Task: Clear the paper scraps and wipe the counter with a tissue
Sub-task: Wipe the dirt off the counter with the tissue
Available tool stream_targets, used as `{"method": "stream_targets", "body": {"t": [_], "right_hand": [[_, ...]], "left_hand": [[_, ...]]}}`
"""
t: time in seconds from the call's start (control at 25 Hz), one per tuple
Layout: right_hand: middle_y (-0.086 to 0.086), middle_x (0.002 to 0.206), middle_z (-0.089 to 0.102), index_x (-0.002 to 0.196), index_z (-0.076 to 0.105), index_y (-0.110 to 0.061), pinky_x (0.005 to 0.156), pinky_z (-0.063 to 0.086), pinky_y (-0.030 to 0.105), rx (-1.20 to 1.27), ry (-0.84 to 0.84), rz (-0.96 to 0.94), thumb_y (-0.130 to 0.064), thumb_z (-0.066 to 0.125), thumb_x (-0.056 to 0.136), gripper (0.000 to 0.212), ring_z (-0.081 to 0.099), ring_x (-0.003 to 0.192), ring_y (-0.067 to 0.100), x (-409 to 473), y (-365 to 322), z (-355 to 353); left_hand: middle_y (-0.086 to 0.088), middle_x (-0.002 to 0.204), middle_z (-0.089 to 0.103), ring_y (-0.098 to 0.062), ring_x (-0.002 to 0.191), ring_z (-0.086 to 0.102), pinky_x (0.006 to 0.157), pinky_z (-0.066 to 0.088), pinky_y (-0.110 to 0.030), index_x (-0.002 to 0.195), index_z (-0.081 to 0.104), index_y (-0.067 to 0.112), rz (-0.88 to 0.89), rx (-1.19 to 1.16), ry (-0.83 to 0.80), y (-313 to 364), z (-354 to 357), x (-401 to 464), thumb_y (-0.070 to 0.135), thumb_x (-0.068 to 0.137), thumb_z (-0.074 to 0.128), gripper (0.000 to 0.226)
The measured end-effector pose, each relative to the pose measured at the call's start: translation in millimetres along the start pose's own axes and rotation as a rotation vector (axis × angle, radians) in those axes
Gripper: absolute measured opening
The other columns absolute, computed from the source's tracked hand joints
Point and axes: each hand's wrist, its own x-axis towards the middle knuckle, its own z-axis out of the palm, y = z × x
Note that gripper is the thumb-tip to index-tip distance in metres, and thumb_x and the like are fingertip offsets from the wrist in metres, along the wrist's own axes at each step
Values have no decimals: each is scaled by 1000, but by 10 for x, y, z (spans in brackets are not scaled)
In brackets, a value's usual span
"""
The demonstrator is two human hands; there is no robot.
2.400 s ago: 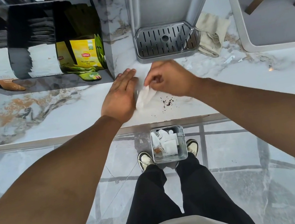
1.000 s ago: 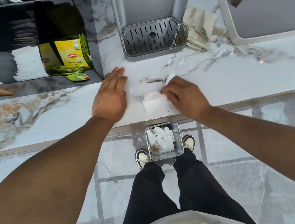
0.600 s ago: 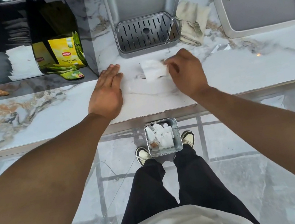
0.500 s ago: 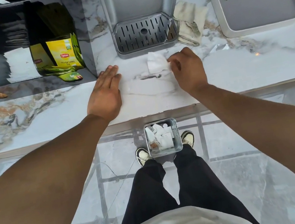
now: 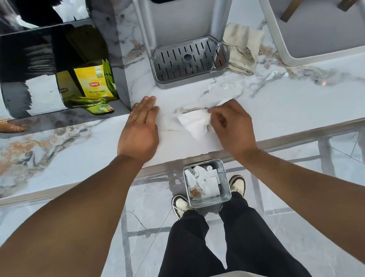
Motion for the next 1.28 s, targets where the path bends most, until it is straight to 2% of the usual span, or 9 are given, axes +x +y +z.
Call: {"method": "stream_targets", "body": {"t": [0.12,0.28,0.4,0.52,0.76,0.92,1.0,1.16,1.28], "right_hand": [[10,100,62,99,74,-12,80,49,28,-9,104,164,-6,55,88,22,63,83,24,538,-87,206],[10,102,65,93,73,-11,79,45,25,-42,124,228,-5,55,86,20,63,88,25,791,-288,461],[13,101,60,96,73,-8,83,49,29,-75,-13,0,-4,55,87,20,62,85,26,636,-351,583],[13,92,57,97,74,-6,77,51,31,-50,-159,-238,0,58,86,20,60,78,27,421,-266,514],[4,87,57,91,77,-10,71,37,10,38,-524,-399,4,62,86,21,45,66,-3,82,3,26],[10,97,60,93,77,-11,81,43,16,-25,-157,-58,0,54,88,26,61,79,16,673,-122,210],[13,101,59,94,75,-10,89,44,22,-47,-102,31,1,51,88,27,63,89,25,777,-248,394],[11,97,55,100,72,-11,80,49,35,21,-418,-396,5,57,84,27,56,88,27,230,-271,453],[5,95,53,97,72,-12,71,48,34,49,-697,-479,7,59,84,26,52,83,14,-173,-176,164]], "left_hand": [[-19,152,43,-34,145,34,121,25,-47,134,53,-4,-2,-6,3,2,-8,25,6,93,33,46],[-19,153,43,-34,145,33,121,25,-46,135,53,-4,-9,-6,11,3,-12,25,2,93,40,44],[-18,151,45,-33,144,36,121,25,-43,134,54,-3,-13,1,16,2,-11,23,4,95,36,43],[-19,150,45,-33,144,36,121,26,-44,133,55,-4,-6,2,6,-10,-7,24,9,96,31,46],[-19,152,44,-34,144,35,121,26,-46,134,54,-4,-15,2,7,-6,-8,11,9,94,31,48],[-17,153,42,-32,146,33,121,25,-45,136,53,-3,-26,-1,1,14,-36,18,5,93,36,46],[-17,154,41,-32,146,32,121,24,-45,136,52,-2,-33,2,-2,11,-37,22,3,93,39,45],[-20,152,43,-35,144,35,120,26,-47,133,54,-5,-3,6,-16,9,-29,21,13,92,30,51],[-21,151,44,-36,143,36,120,26,-46,132,54,-6,4,12,-5,-14,-13,15,7,92,32,48]]}}
